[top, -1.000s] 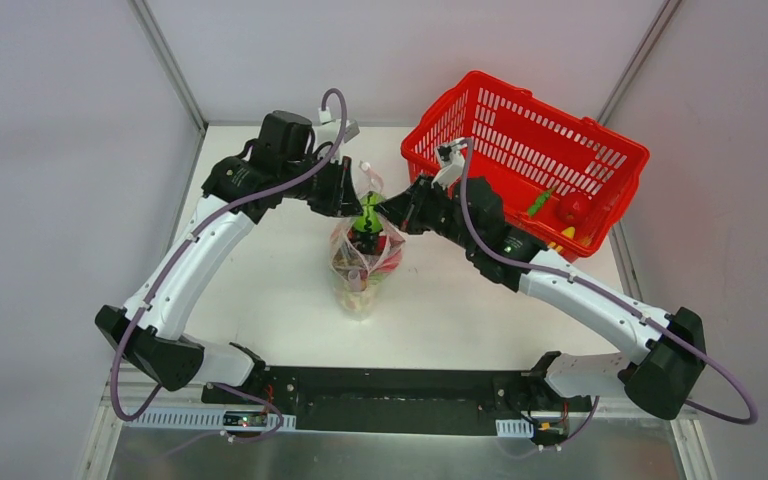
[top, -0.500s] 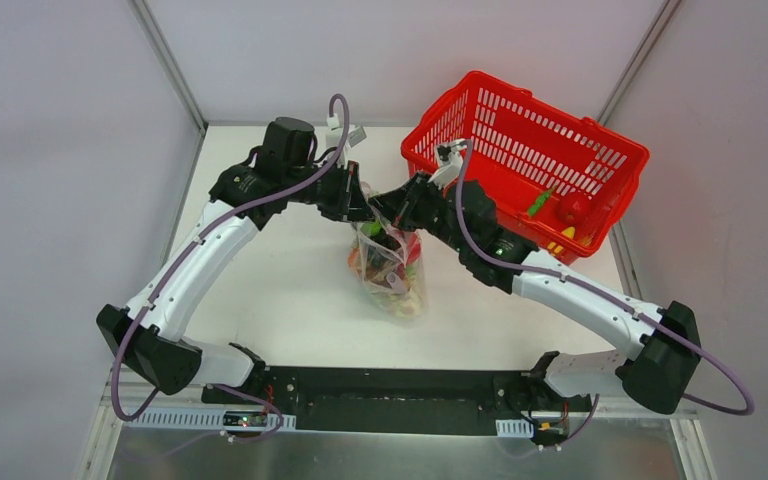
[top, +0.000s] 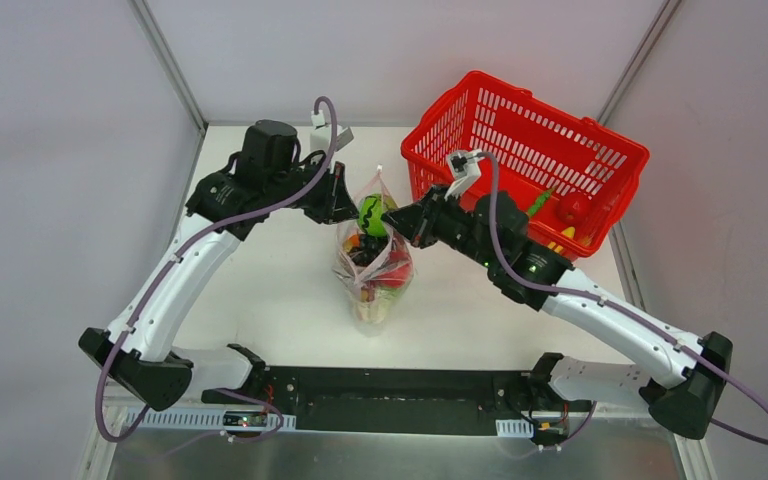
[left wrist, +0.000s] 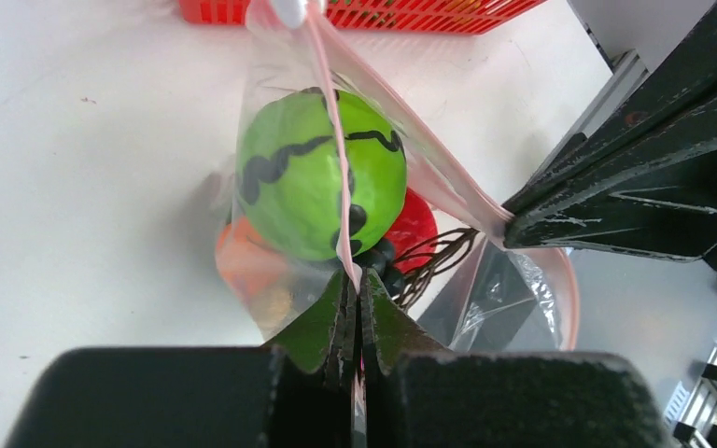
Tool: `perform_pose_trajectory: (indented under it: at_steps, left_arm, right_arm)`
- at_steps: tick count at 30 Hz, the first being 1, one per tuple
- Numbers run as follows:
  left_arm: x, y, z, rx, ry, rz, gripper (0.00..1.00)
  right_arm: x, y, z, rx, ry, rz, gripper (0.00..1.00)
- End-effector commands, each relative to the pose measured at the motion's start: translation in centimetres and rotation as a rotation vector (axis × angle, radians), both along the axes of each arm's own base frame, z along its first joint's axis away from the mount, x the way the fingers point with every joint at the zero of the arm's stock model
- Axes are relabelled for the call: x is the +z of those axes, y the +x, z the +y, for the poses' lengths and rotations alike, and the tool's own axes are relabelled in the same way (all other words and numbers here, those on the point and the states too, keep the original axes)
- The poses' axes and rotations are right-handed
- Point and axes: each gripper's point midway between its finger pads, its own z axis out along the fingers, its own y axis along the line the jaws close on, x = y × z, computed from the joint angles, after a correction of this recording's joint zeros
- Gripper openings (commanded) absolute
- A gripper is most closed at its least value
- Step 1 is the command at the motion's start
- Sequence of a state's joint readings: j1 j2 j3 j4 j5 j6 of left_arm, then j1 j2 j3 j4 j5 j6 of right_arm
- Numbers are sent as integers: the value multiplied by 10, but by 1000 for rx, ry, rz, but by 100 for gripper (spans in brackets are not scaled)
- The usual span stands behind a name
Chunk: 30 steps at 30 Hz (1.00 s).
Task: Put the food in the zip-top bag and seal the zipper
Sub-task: Adjust the zipper food storage bag at the center of the board.
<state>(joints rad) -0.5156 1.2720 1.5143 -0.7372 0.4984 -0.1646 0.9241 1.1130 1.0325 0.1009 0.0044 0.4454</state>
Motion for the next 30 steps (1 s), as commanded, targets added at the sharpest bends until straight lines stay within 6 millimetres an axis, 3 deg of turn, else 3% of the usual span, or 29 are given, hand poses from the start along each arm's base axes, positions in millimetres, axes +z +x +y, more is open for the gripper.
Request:
perform_pose_trajectory:
  at_steps: [1,12,15,21,24,27,30]
  left_arm:
    - [51,-2,-1,-39,-80,-202,0]
    - [38,-30,-25,-361,-128,-221,0]
    - [26,-31,-26,-424,-86,-194,0]
    - [-8,-26,-25,-465,1,-78,0]
    - [-6,-26,-36,-498,-55,-49,0]
    - [0,-25,-44,-529,-100,-48,0]
    - [1,-21,-41,-527,-64,-66,0]
  right_arm:
    - [38,-32,2,158,51,-105,0]
    - [14,-44,11,246,5,-97,2]
    - [7,-37,9,215,-18,-104,5]
    - [-33,-12,-7,74,-137,-97,7]
    - [-44,-11,-9,85,-147,-96,10]
    - [-42,-12,-8,113,-141,-97,14]
    - [-25,-9,-17,120,-113,-131,23]
